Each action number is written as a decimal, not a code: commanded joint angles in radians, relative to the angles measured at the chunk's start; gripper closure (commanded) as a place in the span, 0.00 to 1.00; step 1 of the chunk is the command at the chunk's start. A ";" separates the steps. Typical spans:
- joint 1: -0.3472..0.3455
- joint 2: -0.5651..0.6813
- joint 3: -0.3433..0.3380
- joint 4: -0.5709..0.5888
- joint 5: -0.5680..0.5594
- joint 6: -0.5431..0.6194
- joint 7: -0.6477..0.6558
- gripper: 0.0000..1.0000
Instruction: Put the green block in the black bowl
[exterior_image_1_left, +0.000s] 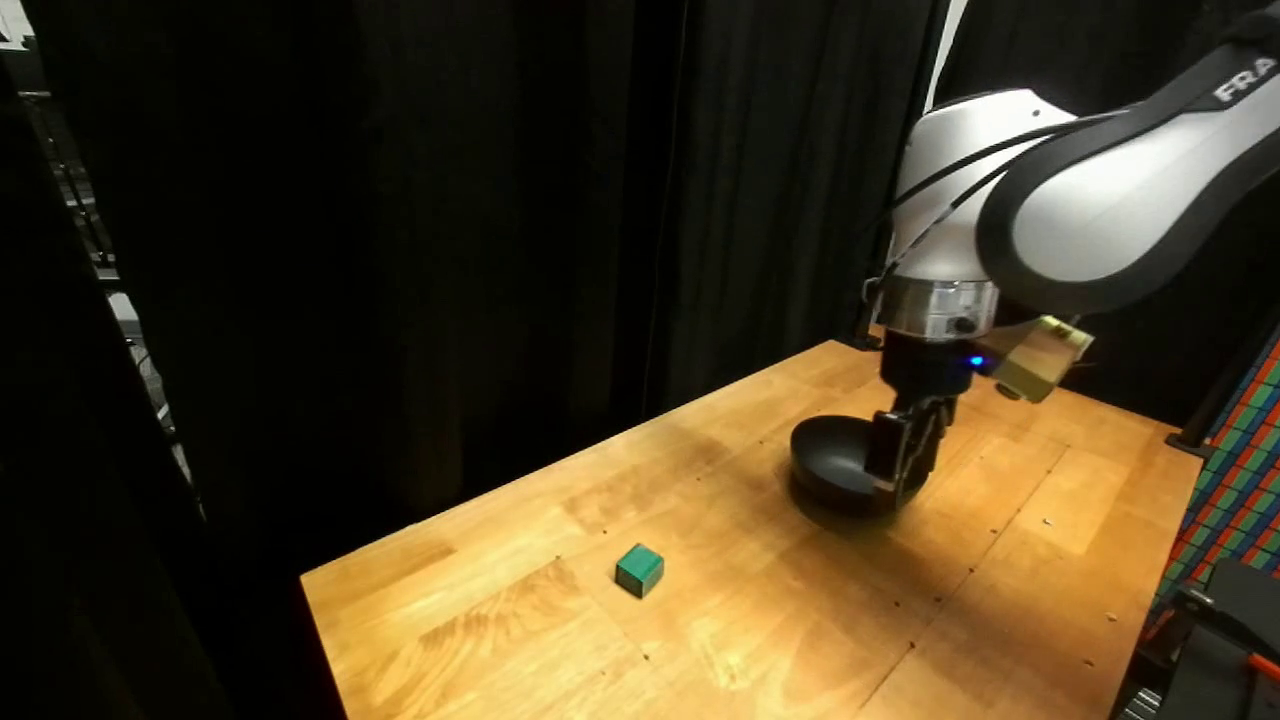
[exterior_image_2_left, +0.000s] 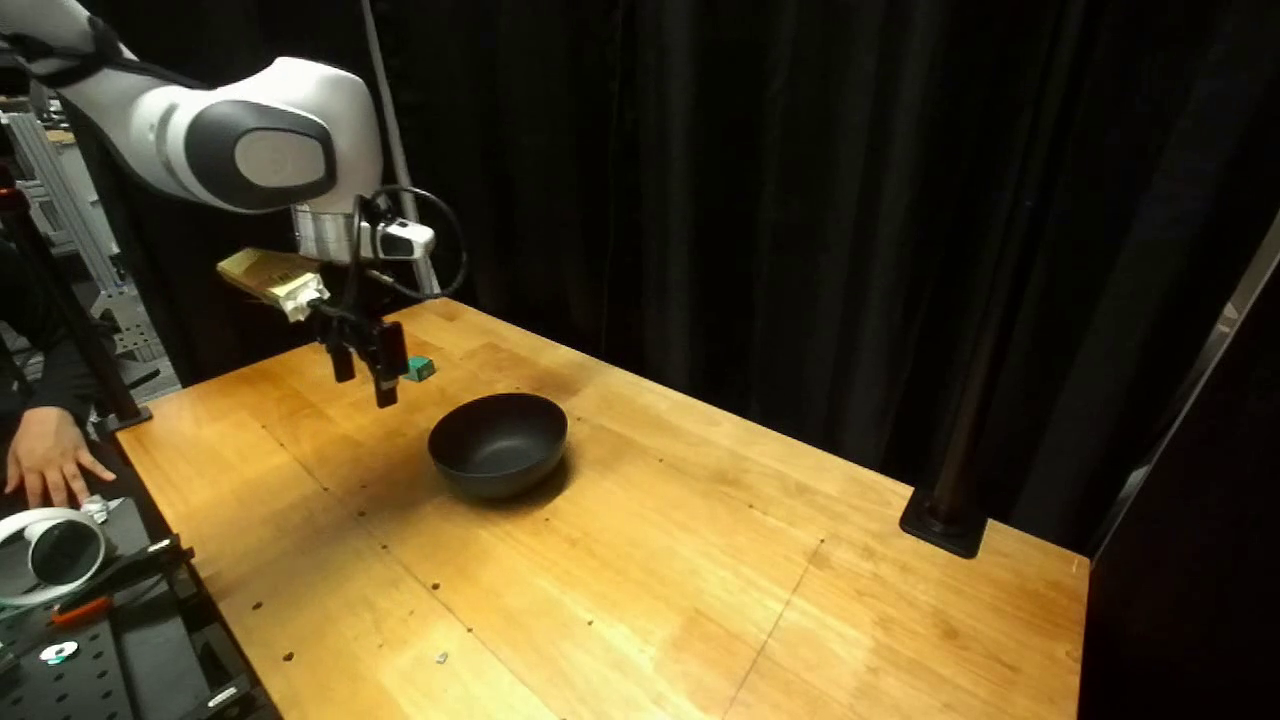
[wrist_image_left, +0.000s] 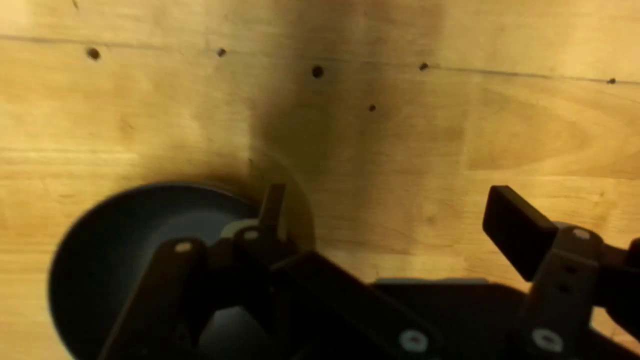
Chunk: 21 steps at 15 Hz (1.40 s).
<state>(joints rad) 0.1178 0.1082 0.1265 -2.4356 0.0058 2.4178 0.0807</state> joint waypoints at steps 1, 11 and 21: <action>0.038 0.240 0.026 0.217 0.011 0.055 0.004 0.00; 0.079 0.573 0.121 0.591 0.068 0.032 -0.081 0.00; 0.218 0.712 0.053 0.749 -0.024 0.057 -0.015 0.00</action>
<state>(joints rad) 0.2892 0.7741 0.2099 -1.7592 0.0134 2.4781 0.0399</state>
